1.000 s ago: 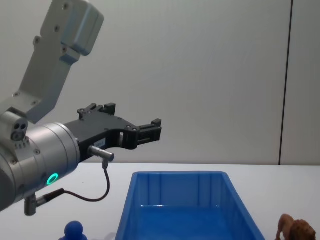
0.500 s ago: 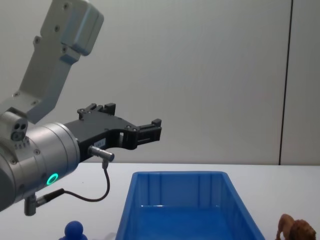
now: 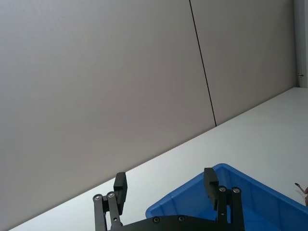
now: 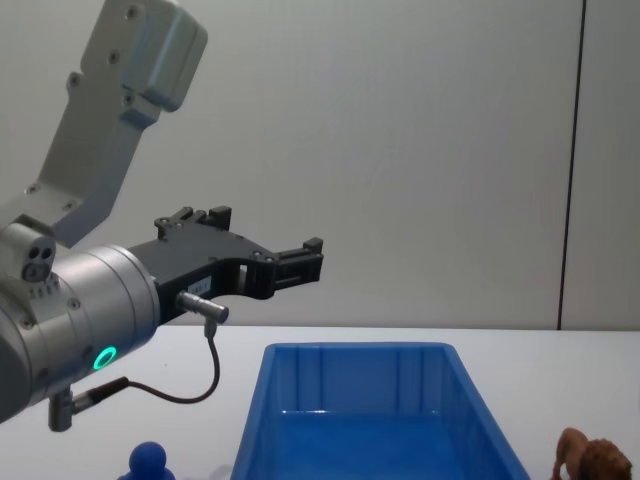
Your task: Pick up the two dolls from the table and place them into the box.
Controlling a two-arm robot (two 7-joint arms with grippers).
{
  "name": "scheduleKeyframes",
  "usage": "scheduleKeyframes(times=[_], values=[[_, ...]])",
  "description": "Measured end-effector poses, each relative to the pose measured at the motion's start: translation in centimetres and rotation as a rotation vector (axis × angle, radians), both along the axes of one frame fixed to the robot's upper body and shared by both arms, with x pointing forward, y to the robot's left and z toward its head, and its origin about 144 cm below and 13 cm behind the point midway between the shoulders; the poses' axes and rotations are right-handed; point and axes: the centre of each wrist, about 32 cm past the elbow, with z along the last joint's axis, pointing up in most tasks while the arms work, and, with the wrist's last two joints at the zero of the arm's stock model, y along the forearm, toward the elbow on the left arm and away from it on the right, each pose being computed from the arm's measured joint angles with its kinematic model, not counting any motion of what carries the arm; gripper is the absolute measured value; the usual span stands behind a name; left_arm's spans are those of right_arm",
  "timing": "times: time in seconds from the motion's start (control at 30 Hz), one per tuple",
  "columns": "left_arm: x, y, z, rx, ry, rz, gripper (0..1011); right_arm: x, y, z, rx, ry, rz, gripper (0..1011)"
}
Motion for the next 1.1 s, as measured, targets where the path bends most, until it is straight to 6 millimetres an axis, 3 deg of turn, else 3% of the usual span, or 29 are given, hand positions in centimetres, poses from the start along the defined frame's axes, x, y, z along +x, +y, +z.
scheduleKeyframes(times=[0.2, 0.63, 1.1], values=[[0.0, 0.0, 0.0, 0.0, 0.0, 0.0, 1002, 0.2, 0.3, 0.8, 0.021, -0.062, 0.007, 372], [0.0, 0.0, 0.0, 0.0, 0.0, 0.0, 1002, 1.3, 2.8, 4.8, 0.094, -0.189, 0.112, 372], [0.0, 0.0, 0.0, 0.0, 0.0, 0.0, 1002, 2.4, 8.3, 7.3, 0.092, -0.169, 0.277, 372]])
